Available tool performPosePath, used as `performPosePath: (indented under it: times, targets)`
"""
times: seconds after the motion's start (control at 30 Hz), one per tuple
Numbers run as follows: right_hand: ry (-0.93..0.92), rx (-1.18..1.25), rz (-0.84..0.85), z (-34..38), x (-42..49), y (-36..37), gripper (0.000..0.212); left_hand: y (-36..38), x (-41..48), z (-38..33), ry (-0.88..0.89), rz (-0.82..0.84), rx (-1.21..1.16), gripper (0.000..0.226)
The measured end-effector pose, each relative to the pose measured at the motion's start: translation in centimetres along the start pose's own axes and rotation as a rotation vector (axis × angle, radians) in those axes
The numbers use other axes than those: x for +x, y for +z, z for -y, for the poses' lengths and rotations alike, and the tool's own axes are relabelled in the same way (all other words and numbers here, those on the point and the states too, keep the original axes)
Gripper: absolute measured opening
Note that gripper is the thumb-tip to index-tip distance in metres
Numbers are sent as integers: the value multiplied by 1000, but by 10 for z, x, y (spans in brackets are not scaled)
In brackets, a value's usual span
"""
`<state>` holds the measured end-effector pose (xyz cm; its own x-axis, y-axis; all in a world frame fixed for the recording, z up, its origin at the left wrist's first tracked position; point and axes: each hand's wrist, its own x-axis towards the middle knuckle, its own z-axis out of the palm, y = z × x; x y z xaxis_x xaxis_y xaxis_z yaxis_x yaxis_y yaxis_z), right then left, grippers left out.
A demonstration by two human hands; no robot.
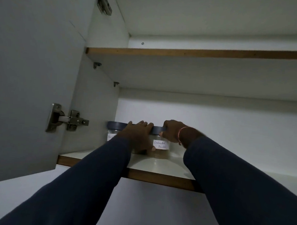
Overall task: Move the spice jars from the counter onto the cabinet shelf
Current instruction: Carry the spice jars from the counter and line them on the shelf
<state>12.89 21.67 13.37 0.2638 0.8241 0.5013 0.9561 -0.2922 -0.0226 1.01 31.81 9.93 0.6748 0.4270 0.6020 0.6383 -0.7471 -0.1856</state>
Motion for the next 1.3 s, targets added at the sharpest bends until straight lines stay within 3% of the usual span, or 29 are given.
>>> performPosePath:
  times: [0.13,0.33,0.53,0.9,1.17,1.3]
  targets:
    - [-14,-63,-40,-7,14,8,42,3,6,1,-20,-11,-67,84]
    - [-28,-60,-132,-11,21,18,40,3,4,0,-4,2,4,77]
    - [-20,-18,-187,-12,21,23,35,1,-5,-2,7,8,24,85]
    - [-23,4,-201,-12,22,24,38,-6,-13,-7,-66,49,10,73]
    - [1,57,-205,-14,27,26,37,-8,-12,2,-176,24,-209,63]
    - [24,86,-217,-15,29,27,38,-10,-13,7,-235,-67,-299,63]
